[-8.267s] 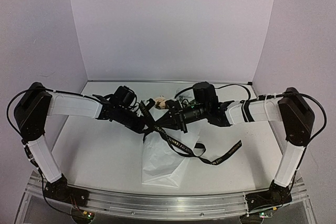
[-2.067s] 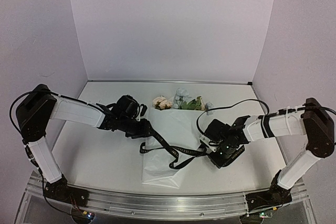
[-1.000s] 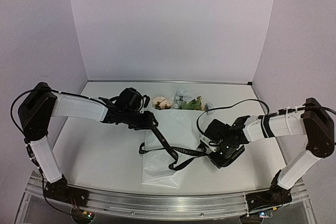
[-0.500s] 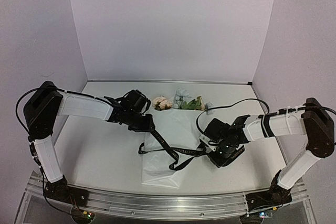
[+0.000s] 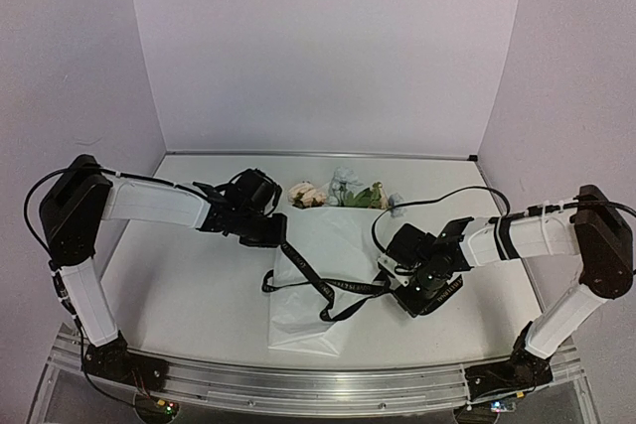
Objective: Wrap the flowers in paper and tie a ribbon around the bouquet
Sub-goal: Tie the ribbon around the folded bouquet.
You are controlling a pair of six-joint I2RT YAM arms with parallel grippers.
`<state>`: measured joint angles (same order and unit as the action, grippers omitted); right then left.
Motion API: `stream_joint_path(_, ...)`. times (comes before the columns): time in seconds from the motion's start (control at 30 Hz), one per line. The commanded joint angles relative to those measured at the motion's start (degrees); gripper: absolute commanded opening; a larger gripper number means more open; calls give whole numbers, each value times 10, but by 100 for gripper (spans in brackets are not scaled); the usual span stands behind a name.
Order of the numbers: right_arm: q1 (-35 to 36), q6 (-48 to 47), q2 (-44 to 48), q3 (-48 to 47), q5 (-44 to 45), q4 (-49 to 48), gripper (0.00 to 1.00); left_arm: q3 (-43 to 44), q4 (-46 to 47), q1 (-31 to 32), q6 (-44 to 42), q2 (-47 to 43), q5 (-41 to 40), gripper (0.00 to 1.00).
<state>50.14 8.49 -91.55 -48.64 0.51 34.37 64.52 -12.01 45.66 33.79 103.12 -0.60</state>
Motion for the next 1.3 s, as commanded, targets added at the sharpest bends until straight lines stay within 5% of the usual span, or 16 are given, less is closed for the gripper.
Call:
stream_joint_path(0.0,-6,19,13,-15,15,11,0,-37,3,-39,36,-80,-82,0)
stream_joint_path(0.57,-51,58,38,-38,-1,81,0,-213,-35,-298,138,-215,-138,0)
stream_joint_path(1.0,-55,43,29,-94,-40,168,0,-241,-10,-332,125,-201,-81,1)
stream_joint_path(1.1,-54,41,31,-108,-54,175,0,-244,-24,-332,122,-224,-86,13)
stream_joint_path(1.27,-53,32,29,-133,-71,192,0,-238,-21,-321,54,-284,-72,53)
